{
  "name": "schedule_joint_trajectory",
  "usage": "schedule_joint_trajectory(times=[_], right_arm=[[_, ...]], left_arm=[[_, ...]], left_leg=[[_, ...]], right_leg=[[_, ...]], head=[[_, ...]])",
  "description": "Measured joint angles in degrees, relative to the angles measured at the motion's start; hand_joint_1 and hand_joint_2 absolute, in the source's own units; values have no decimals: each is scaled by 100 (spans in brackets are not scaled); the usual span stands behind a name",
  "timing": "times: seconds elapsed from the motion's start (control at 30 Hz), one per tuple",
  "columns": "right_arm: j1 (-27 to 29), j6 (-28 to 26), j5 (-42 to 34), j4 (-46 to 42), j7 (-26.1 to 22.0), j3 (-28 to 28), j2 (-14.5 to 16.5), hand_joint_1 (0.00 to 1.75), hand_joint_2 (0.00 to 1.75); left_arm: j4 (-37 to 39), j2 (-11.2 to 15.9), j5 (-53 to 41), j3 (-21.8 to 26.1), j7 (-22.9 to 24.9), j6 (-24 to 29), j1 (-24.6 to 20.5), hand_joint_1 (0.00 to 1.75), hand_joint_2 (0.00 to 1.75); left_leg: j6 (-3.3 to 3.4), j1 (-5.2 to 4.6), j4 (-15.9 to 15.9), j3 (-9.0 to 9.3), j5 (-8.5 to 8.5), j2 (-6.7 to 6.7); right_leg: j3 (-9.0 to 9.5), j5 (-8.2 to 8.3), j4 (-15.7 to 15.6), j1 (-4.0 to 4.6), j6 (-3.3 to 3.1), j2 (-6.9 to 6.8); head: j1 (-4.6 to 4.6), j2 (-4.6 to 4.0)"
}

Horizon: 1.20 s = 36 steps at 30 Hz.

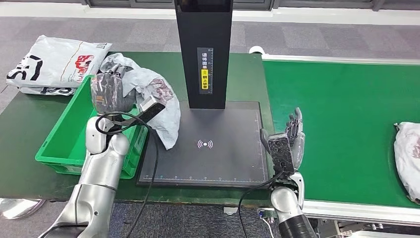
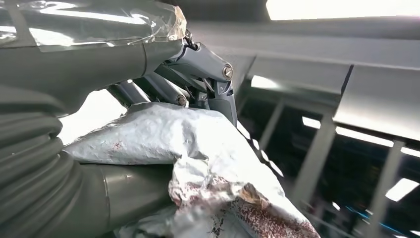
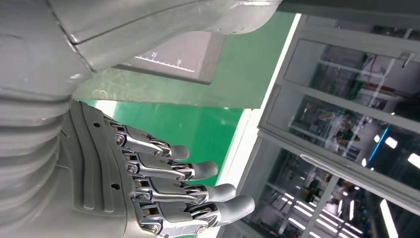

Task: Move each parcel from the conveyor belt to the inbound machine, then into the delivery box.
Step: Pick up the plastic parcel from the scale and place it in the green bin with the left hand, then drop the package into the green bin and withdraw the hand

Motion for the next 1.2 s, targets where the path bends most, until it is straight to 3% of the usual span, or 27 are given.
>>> schedule_joint_trajectory(times=[0.17,0.33,0.57,0.73,0.87,1.07,1.17,1.2], right_arm=[[29,-45,-67,61,-11,-40,-65,0,175],[64,-99,-8,106,-14,-108,-71,0,175],[68,-90,35,143,8,-121,-71,0,175],[72,26,97,143,44,-142,-71,0,175],[78,99,137,141,86,-157,-71,0,175],[211,116,144,40,107,-243,-91,0,175],[262,119,143,-15,107,-268,-113,0,175],[272,124,143,-29,107,-271,-116,0,175]], left_arm=[[-133,312,-684,892,505,1,-46,175,175],[190,786,-1323,1546,1588,-1,-44,175,175],[878,1307,-1478,1640,2855,-1,-54,175,175],[2170,1822,-1482,1273,4088,-213,-293,175,175],[3076,2142,-1474,937,4368,-617,-475,0,175],[3657,2193,-525,887,3041,-767,-715,0,175],[3779,2178,-409,894,2912,-790,-780,0,175],[3809,2172,-377,895,2879,-796,-794,0,131]], left_leg=[[-4,0,-1,0,-3,20],[-16,3,-2,1,-2,34],[-23,16,-2,0,-5,37],[-24,16,-1,1,-6,43],[-25,16,-1,5,-5,44],[-25,14,-3,24,-5,21],[-25,14,-4,28,-4,13],[-26,14,-5,31,-4,13]], right_leg=[[-10,0,1,2,-1,19],[-19,0,3,13,-10,32],[-21,0,2,15,-13,38],[-24,1,2,15,-14,48],[-21,2,2,15,-16,49],[6,-6,2,12,-21,20],[15,-10,2,12,-26,7],[17,-10,2,12,-26,6]], head=[[-1,0],[-1,0],[-2,0],[-2,0],[-2,0],[-2,0],[-2,0],[-2,0]])
